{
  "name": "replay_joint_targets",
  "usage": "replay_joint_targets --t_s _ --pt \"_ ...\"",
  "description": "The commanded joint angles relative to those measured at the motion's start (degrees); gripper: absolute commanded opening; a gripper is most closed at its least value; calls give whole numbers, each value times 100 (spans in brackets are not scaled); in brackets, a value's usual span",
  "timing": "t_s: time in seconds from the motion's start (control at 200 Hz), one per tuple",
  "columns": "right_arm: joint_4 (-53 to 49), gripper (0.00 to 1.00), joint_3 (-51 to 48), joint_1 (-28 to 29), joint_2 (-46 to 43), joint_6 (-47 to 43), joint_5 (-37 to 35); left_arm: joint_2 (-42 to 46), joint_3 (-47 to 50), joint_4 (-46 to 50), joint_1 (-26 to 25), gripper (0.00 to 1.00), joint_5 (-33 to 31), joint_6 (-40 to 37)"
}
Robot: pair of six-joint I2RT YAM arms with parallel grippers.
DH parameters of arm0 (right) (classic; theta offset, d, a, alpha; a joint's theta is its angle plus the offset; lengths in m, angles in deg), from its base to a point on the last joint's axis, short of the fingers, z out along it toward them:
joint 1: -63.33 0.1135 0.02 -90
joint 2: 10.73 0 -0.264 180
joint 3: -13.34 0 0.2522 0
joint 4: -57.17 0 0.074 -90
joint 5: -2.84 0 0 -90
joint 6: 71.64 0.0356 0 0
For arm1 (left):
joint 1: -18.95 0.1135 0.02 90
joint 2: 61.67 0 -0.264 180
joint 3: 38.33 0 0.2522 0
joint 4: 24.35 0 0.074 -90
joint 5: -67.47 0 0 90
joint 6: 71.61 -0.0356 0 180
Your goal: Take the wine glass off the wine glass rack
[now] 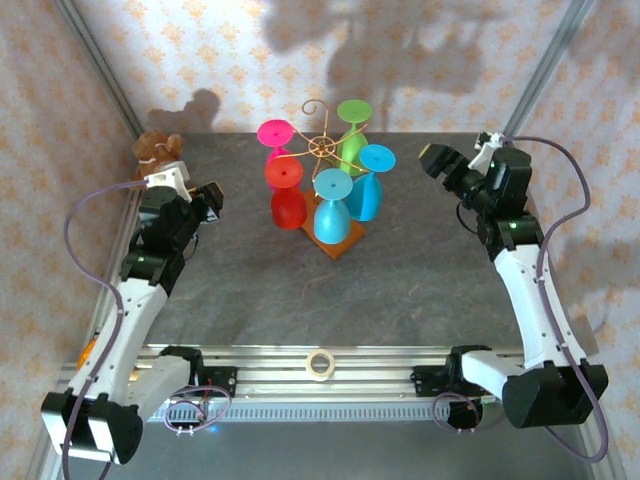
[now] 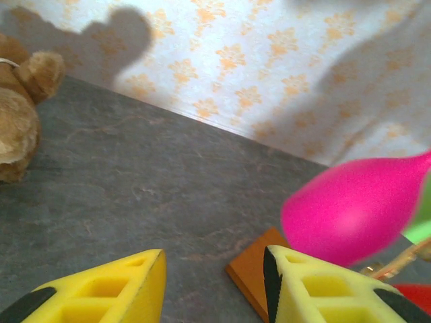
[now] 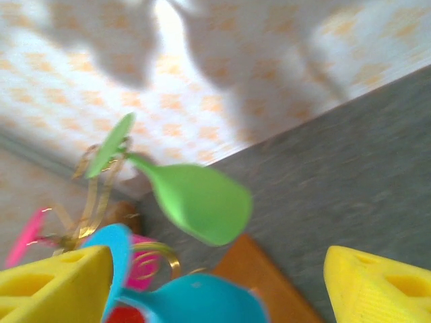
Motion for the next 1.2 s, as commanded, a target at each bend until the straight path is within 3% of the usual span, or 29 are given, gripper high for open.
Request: replay_joint_targets --t_s 0.0,0.16,0.355,0.656,1.196 --pt "307 81 110 1 217 1021 1361 197 -453 956 -75 43 512 59" --pt "1216 69 -37 16 356 1968 1920 303 -634 1236 -238 43 716 11" --pt "1382 54 -84 299 531 2175 1978 466 -531 1155 -324 43 658 37" --pt "1717 54 -182 457 738 2437 2067 586 -380 964 -333 43 540 98" --pt "1853 35 -190 483 967 2542 2162 694 -312 950 -333 43 259 88"
